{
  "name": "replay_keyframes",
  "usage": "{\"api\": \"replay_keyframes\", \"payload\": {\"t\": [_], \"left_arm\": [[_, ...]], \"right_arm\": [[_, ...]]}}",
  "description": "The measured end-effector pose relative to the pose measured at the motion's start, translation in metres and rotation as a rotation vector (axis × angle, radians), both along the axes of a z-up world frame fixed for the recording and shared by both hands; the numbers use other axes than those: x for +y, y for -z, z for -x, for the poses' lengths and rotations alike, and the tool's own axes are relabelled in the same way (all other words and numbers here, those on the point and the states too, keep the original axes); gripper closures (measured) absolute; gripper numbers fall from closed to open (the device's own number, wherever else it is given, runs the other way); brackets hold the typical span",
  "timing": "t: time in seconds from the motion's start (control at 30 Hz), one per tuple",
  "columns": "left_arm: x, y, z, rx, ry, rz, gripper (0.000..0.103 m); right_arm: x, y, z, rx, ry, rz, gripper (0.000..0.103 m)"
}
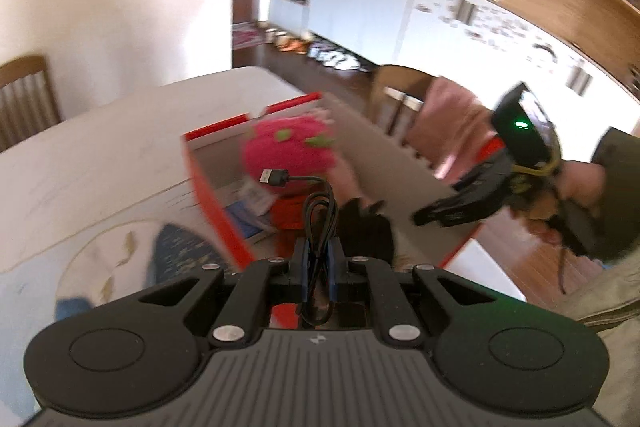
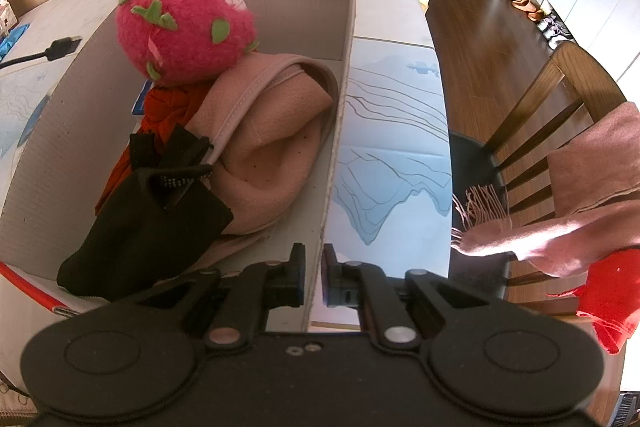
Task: Organize objects
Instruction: 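Lift the black cable and carry it over the box with the left gripper, then lower the black cable into the box and open the left gripper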
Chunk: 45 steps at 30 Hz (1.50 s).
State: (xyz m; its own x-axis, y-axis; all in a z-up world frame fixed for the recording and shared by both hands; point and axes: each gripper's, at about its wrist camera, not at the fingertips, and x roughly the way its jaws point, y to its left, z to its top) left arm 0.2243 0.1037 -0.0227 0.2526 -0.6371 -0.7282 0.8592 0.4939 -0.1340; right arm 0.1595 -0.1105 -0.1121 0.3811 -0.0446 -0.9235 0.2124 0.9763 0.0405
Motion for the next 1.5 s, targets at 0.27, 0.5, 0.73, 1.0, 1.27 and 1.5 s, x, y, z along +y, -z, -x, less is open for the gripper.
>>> {"api": "replay_keyframes", "payload": {"t": [0.27,0.5,0.73,1.0,1.27,1.5], "left_arm": [[-0.043,0.006,0.012,-0.025,0.119,-0.02,0.095],[-0.086,0.03,0.015,-0.033,0.206,-0.072,0.095],[-0.114,0.058,0.006,-0.027,0.212,-0.139,0.095],[-0.129,0.079,-0.003,0.028,0.207,-0.195,0.095],[-0.133,0.094,-0.006,0.104,0.177,-0.225,0.095],[-0.134,0.105,-0.006,0.155,0.153,-0.25,0.094]], "right_arm": [[0.0,0.001,0.001,-0.005,0.002,0.001,0.096],[0.001,0.002,0.002,-0.006,0.004,-0.002,0.096],[0.001,0.002,0.003,-0.01,0.008,-0.005,0.096],[0.001,0.003,0.004,-0.018,0.009,-0.009,0.096],[0.0,0.002,0.007,-0.027,-0.003,-0.015,0.095],[0.001,-0.001,0.01,-0.038,-0.039,-0.008,0.094]]}}
